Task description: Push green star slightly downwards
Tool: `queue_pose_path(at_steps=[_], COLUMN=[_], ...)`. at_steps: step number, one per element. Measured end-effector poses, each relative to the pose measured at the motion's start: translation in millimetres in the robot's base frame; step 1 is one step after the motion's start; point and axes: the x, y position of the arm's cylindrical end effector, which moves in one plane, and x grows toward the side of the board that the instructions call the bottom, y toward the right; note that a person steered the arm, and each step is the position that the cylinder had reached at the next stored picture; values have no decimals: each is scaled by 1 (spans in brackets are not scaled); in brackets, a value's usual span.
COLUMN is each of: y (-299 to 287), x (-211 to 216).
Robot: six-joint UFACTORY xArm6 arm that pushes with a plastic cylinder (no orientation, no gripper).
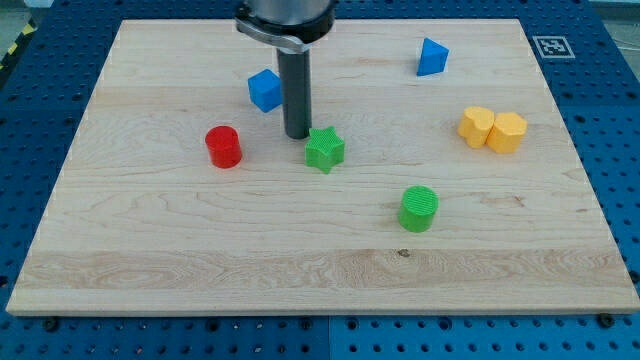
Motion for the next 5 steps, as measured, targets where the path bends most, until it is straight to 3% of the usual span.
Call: queue_pose_path(at_steps=[2, 5], y=[35, 43], x=[13, 50])
